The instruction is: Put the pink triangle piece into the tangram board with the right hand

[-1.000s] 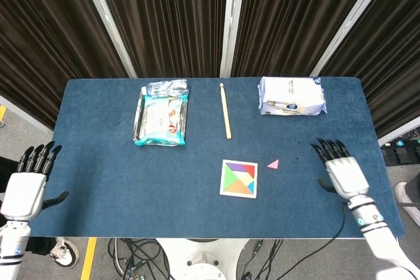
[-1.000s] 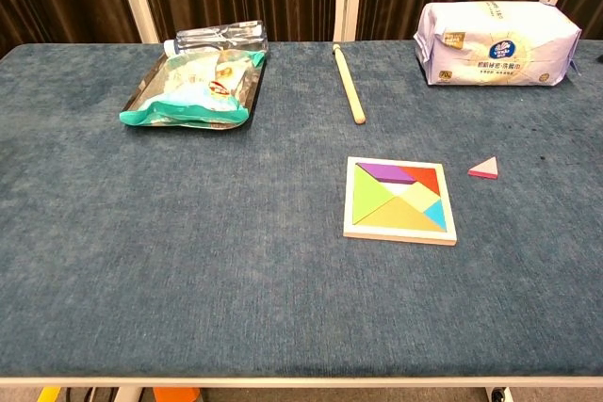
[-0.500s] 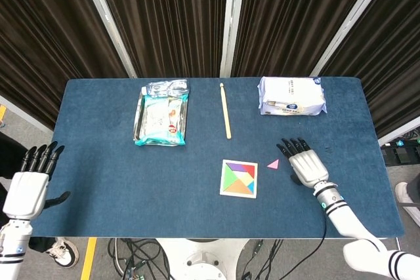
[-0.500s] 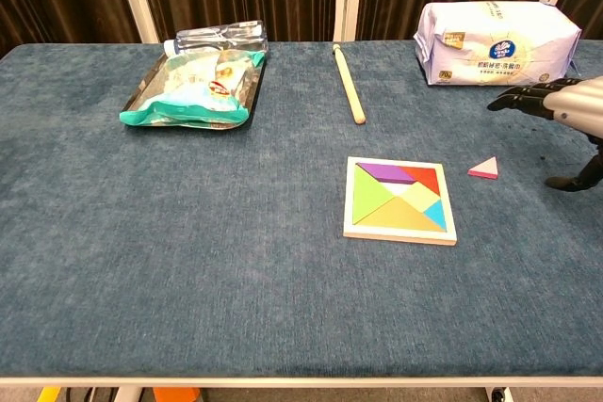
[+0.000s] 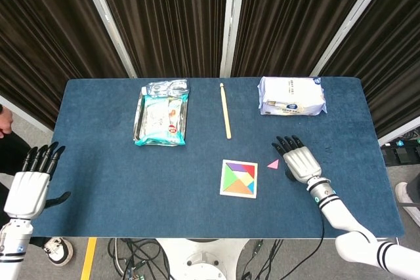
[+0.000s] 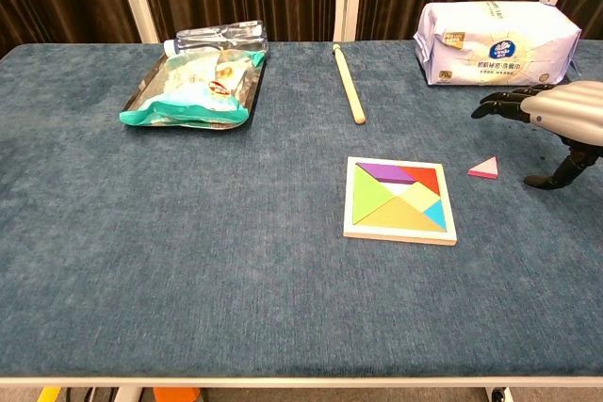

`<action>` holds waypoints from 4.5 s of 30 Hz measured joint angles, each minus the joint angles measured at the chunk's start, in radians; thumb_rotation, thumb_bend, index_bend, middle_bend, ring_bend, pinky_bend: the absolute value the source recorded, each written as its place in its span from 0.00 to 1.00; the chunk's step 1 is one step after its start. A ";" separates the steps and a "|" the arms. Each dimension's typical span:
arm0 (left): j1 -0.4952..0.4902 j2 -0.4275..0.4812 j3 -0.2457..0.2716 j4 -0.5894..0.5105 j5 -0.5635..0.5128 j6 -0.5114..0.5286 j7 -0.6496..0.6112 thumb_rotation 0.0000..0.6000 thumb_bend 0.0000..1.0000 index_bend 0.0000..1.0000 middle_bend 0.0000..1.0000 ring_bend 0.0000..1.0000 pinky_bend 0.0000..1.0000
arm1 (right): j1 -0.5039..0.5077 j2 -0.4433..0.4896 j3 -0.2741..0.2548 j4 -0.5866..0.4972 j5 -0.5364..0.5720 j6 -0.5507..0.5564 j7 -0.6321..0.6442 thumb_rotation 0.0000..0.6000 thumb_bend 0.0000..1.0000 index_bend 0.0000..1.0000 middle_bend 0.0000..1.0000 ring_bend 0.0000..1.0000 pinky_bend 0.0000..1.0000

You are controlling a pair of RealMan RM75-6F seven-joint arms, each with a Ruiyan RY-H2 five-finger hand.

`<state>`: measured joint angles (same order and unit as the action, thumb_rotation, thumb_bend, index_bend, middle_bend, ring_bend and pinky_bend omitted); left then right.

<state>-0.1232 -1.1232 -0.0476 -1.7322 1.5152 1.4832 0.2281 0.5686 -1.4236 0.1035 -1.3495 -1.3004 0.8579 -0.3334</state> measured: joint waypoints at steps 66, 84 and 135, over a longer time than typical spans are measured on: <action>-0.001 -0.009 0.010 0.029 -0.012 -0.016 -0.025 1.00 0.00 0.03 0.00 0.00 0.00 | 0.056 -0.064 -0.031 0.054 0.026 0.015 0.034 1.00 0.22 0.54 0.00 0.00 0.00; 0.000 -0.010 0.011 0.036 -0.004 -0.011 -0.044 1.00 0.00 0.03 0.00 0.00 0.00 | 0.054 0.009 -0.006 -0.090 0.043 0.041 0.049 1.00 0.22 0.57 0.00 0.00 0.00; 0.014 -0.016 0.007 0.135 -0.009 0.002 -0.189 1.00 0.00 0.03 0.00 0.00 0.00 | 0.319 -0.190 0.058 -0.424 0.836 0.331 -0.542 1.00 0.23 0.57 0.00 0.00 0.00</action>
<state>-0.1094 -1.1390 -0.0403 -1.5972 1.5066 1.4847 0.0394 0.8872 -1.6140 0.1611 -1.7740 -0.4648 1.1892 -0.8756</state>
